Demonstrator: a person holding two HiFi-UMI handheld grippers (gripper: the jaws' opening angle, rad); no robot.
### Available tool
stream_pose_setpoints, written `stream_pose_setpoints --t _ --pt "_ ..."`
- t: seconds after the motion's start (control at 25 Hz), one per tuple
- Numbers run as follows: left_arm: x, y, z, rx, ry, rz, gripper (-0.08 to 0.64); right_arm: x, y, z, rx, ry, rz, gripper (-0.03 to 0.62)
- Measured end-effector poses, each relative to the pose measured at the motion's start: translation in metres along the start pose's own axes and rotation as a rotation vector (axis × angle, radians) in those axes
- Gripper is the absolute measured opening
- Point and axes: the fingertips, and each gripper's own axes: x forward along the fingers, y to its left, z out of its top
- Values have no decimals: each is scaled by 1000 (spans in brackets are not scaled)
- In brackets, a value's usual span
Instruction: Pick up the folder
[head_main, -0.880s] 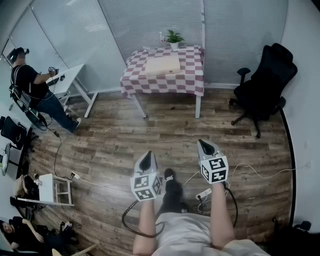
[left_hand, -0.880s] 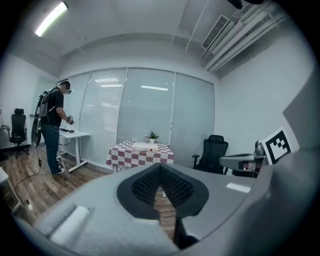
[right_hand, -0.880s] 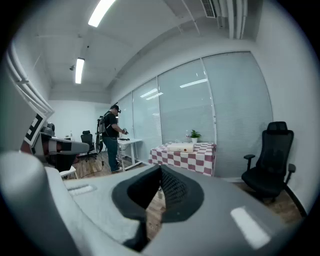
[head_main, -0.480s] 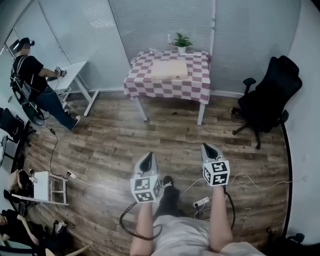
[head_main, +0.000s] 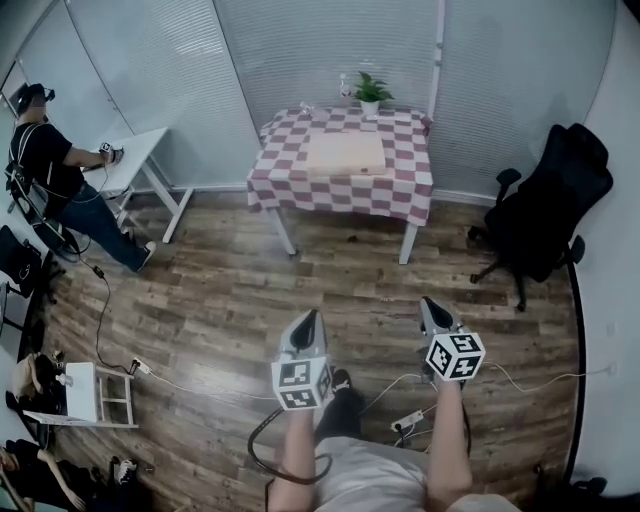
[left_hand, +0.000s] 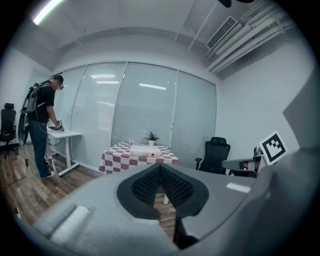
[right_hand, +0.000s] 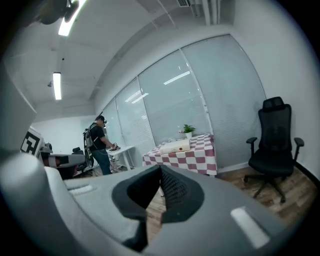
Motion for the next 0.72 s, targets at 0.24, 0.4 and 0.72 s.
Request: stream_pose_setpoints --t 0.24,0.4,0.72 --pt "51 27 -5 -59 70 -44 6 44 -25 12 28 36 -50 0" --pt "88 43 -5 -36 116 -61 7 77 -30 15 45 63 -53 0" --pt "169 64 -11 -92 185 -87 7 136 -29 -3 124 199 -11 0"
